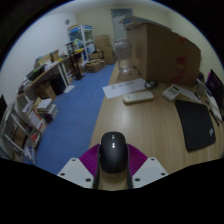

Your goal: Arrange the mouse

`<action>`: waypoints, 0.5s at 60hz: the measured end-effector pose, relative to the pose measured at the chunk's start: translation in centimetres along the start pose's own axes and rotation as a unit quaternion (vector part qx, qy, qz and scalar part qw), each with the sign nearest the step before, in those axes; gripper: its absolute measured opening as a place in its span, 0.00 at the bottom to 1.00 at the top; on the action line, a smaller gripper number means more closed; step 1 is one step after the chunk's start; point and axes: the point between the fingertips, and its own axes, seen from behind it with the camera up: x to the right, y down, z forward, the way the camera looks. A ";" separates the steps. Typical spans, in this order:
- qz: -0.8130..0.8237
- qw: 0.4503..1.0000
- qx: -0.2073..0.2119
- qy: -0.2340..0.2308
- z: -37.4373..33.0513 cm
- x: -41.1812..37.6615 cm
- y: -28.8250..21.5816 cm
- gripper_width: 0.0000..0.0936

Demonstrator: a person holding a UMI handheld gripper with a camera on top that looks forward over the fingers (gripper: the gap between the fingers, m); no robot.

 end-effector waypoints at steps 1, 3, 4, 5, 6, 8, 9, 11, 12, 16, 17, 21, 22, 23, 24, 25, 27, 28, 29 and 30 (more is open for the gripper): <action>-0.002 1.000 0.005 -0.010 -0.3 -0.1 -0.4 0.40; -0.007 0.999 0.017 -0.029 -1.2 -0.3 -1.6 0.40; -0.012 0.999 0.021 -0.038 -1.6 -0.3 -2.1 0.40; -0.017 0.999 0.025 -0.045 -2.1 -0.2 -2.9 0.40; -0.023 0.998 0.030 -0.051 -2.6 0.2 -3.6 0.40; -0.036 0.997 0.046 -0.058 -3.9 1.0 -5.1 0.40; -0.044 0.996 0.055 -0.060 -4.4 1.6 -6.0 0.40; -0.057 0.993 0.077 -0.062 -5.7 3.0 -8.2 0.40; -0.062 0.992 0.089 -0.062 -6.1 4.0 -9.5 0.40; -0.070 0.987 0.132 -0.052 -8.4 8.5 -13.8 0.40; -0.071 0.986 0.142 -0.048 -8.9 9.9 -14.7 0.40; -0.075 0.982 0.171 -0.022 -9.8 16.4 -17.6 0.40; -0.076 0.982 0.175 -0.014 -9.7 18.0 -18.0 0.40; -0.075 0.981 0.179 -0.004 -9.7 19.3 -17.9 0.40; -0.073 0.981 0.179 0.005 -9.4 20.9 -18.2 0.40; -0.070 0.982 0.176 0.014 -9.2 22.4 -18.4 0.40; -0.066 0.983 0.168 0.029 -8.4 25.4 -17.8 0.40; -0.065 0.984 0.162 0.036 -7.9 26.7 -17.6 0.40; -0.064 0.985 0.157 0.042 -7.4 27.9 -17.2 0.40; -0.064 0.985 0.153 0.047 -6.8 29.1 -16.5 0.40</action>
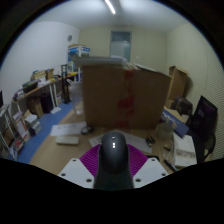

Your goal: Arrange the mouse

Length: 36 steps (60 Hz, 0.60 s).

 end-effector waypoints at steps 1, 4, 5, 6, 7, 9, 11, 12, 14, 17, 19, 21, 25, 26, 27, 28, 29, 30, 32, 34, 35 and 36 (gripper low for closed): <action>0.000 1.000 -0.005 0.005 0.5 0.9 0.8 0.40; 0.003 0.999 -0.030 0.018 2.0 2.7 3.8 0.40; 0.009 0.999 -0.041 0.021 2.5 3.2 4.9 0.40; 0.015 0.998 -0.050 0.022 3.0 3.5 5.9 0.40; 0.022 0.998 -0.059 0.023 3.4 3.8 6.8 0.40; 0.032 0.997 -0.072 0.025 4.1 4.2 8.6 0.40; 0.039 0.996 -0.080 0.027 4.8 4.6 10.0 0.40; 0.042 0.995 -0.083 0.029 5.1 4.8 10.6 0.40; 0.044 0.995 -0.089 0.032 5.6 5.1 11.8 0.40; 0.049 0.995 -0.080 0.031 5.9 5.2 12.3 0.40; 0.051 0.995 -0.082 0.030 5.8 5.2 12.4 0.40; 0.056 0.995 -0.080 0.031 5.9 5.1 12.4 0.41; 0.054 0.994 -0.084 0.032 5.9 5.1 12.4 0.47; 0.053 0.994 -0.086 0.033 5.9 5.1 12.4 0.50; 0.051 0.994 -0.089 0.034 5.9 5.0 12.4 0.52; 0.049 0.994 -0.094 0.034 5.9 5.1 12.5 0.53; 0.050 0.993 -0.099 0.036 5.8 5.0 12.6 0.55; 0.054 0.992 -0.104 0.040 5.7 5.2 12.7 0.59; 0.066 0.990 -0.118 0.048 5.4 5.3 12.9 0.73; 0.074 0.988 -0.127 0.045 5.0 5.0 13.0 0.84; 0.076 0.988 -0.128 0.042 4.7 4.7 13.0 0.89; 0.079 0.988 -0.127 0.041 4.4 4.4 12.8 0.94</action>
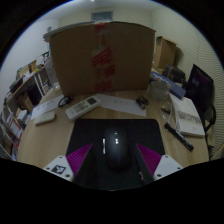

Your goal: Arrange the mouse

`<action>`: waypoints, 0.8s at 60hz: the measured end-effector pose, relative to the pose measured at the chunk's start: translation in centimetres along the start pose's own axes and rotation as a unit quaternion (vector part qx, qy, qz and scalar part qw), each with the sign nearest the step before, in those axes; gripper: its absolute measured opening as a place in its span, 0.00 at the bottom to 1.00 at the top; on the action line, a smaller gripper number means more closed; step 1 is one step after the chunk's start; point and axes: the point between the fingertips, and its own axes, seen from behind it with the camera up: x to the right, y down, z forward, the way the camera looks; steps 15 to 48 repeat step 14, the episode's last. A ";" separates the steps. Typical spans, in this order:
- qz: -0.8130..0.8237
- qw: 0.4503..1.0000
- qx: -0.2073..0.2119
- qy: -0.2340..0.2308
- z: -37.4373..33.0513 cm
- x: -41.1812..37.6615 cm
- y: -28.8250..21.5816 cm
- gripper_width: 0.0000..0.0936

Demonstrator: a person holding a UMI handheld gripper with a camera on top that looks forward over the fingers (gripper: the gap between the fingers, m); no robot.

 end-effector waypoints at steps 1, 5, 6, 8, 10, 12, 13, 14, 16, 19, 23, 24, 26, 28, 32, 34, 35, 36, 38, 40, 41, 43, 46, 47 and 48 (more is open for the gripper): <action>0.000 1.000 0.001 -0.002 -0.4 -0.3 0.0 0.91; -0.001 1.000 0.005 0.006 -2.9 -1.2 0.0 0.90; -0.002 1.000 0.005 0.011 -3.5 -1.4 0.0 0.90; -0.003 1.000 0.007 0.018 -4.9 -1.8 0.2 0.90; -0.003 1.000 0.009 0.023 -6.5 -2.4 0.3 0.89; 0.000 1.000 0.011 0.026 -8.1 -3.2 0.6 0.90; 0.001 1.000 0.012 0.026 -9.0 -3.7 0.8 0.90; 0.004 1.000 0.012 0.026 -9.9 -4.2 0.9 0.90; 0.004 1.000 0.012 0.026 -9.9 -4.2 0.9 0.90; 0.004 1.000 0.012 0.026 -9.9 -4.2 0.9 0.90; 0.004 1.000 0.012 0.026 -9.9 -4.2 0.9 0.90; 0.004 1.000 0.012 0.026 -9.9 -4.2 0.9 0.90; 0.004 1.000 0.012 0.026 -9.9 -4.2 0.9 0.90; 0.004 1.000 0.012 0.026 -9.9 -4.2 0.9 0.90; 0.004 1.000 0.012 0.026 -9.9 -4.2 0.9 0.90; 0.004 1.000 0.012 0.026 -9.9 -4.2 0.9 0.90; 0.004 1.000 0.012 0.026 -9.9 -4.2 0.9 0.90; 0.004 1.000 0.012 0.026 -9.9 -4.2 0.9 0.90; 0.004 1.000 0.012 0.026 -9.9 -4.2 0.9 0.90; 0.004 1.000 0.012 0.026 -9.9 -4.2 0.9 0.90; 0.004 1.000 0.012 0.026 -9.9 -4.2 0.9 0.90; 0.004 1.000 0.012 0.026 -9.9 -4.2 0.9 0.90; 0.004 1.000 0.012 0.026 -9.9 -4.2 0.9 0.90; 0.004 1.000 0.012 0.026 -9.9 -4.2 0.9 0.90; 0.004 1.000 0.012 0.026 -9.9 -4.2 0.9 0.90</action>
